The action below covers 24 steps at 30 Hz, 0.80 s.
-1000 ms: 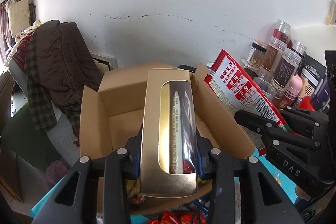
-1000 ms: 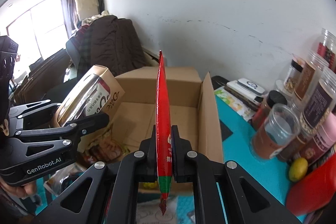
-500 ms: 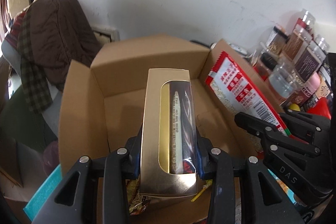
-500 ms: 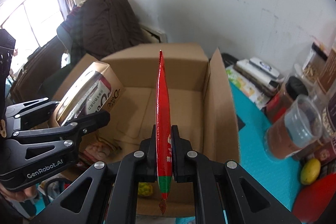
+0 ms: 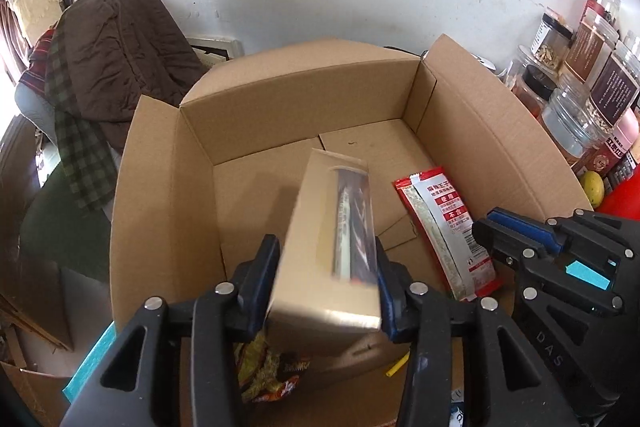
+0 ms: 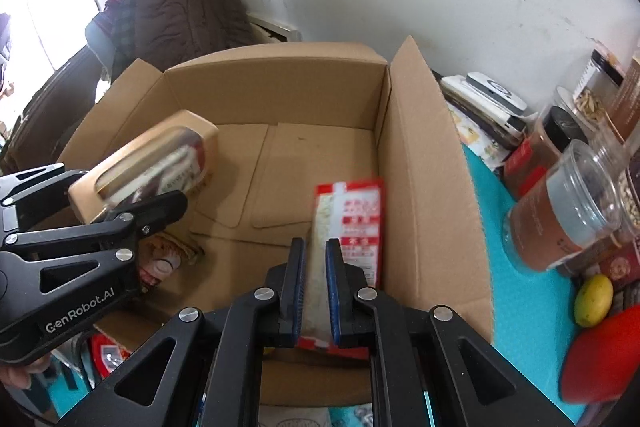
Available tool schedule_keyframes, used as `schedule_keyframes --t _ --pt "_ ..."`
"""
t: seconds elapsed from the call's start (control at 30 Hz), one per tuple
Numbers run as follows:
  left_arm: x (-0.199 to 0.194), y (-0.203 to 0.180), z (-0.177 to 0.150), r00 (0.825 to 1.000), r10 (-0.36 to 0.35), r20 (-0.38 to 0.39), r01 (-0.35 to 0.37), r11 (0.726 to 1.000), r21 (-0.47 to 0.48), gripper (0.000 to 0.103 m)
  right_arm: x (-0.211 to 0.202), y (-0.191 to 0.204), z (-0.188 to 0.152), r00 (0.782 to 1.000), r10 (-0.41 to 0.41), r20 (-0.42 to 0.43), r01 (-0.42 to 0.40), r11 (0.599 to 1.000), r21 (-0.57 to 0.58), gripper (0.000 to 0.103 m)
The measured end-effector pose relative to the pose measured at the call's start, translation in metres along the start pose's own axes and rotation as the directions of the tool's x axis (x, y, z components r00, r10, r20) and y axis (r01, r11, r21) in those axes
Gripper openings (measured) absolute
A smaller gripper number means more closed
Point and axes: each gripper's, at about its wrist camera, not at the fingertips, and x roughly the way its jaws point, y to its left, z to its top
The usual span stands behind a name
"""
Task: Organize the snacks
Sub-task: 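Open the left tool dropping the gold box while the right tool drops the red-white bag into the box, then withdraw both tools from the box back toward the snack pile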
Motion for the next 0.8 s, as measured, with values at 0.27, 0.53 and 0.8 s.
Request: schedule_keyframes --t 0.27,0.53,0.8 --pt "-0.027 0.004 0.002 0.998 0.008 0.057 -0.008 1.000 -0.011 0.044 -0.028 -0.001 -0.001 0.999 -0.024 0.047 0.023 0.999 0.023 0.023" --pt "-0.070 0.009 0.005 0.991 0.008 0.134 -0.005 1.000 -0.023 0.044 -0.068 0.003 0.002 0.993 -0.035 0.114 0.033 0.999 0.025 0.023" --pt "-0.121 0.006 0.001 0.974 -0.002 0.224 0.005 1.000 -0.017 0.044 -0.121 0.013 -0.001 0.978 -0.054 0.202 0.051 0.999 0.017 0.023"
